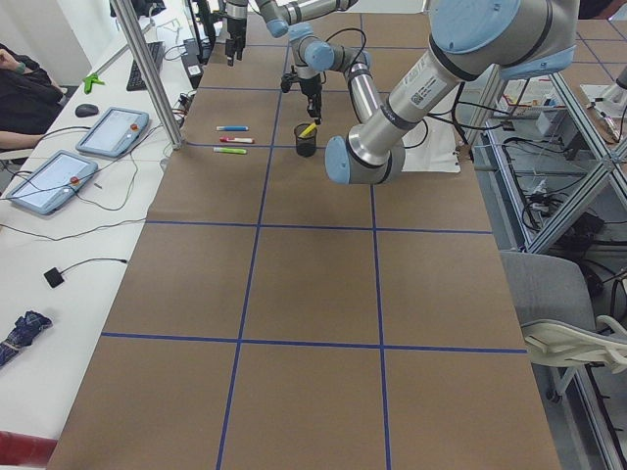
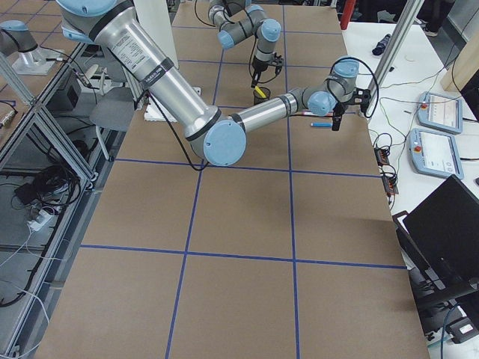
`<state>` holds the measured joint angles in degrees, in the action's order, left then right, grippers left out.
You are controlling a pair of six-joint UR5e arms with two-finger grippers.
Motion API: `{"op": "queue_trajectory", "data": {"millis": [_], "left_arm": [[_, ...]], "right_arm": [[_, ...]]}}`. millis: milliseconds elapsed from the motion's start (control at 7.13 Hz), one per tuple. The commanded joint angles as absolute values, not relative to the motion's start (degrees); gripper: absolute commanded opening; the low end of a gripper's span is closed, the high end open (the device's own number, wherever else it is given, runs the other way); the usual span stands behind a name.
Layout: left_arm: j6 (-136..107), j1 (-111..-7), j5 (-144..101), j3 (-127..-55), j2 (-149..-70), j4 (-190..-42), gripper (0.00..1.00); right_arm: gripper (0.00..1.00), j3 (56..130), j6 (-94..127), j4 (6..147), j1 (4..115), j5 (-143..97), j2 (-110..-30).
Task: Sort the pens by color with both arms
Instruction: 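Lift the yellow highlighter out of the cup with the left gripper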
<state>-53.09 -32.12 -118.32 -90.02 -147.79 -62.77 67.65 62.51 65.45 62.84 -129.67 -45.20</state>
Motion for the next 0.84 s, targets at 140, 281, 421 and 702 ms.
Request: {"op": "queue_trajectory", "data": {"millis": [140,281,421,702], "left_arm": [[-53.53,-33.13,-118.56,-102.80,-145.46,-55.21,0.00],[-53.53,-33.48,-118.74,-105.01,-145.46,-54.59,0.00],[-53.61,-33.57,-119.00,-105.55,-145.46,-54.75,0.00],[-53.70,-37.50,-118.48,-105.38,-144.94,-60.86,0.00]], "right_arm": [[1.00,69.34,63.10,65.83,62.93,-130.16,-45.26],[1.00,69.87,63.02,67.22,62.93,-130.17,-45.18],[1.00,70.05,63.02,67.76,62.93,-130.17,-45.18],[1.00,70.40,63.02,69.16,62.75,-130.25,-45.18]]}}
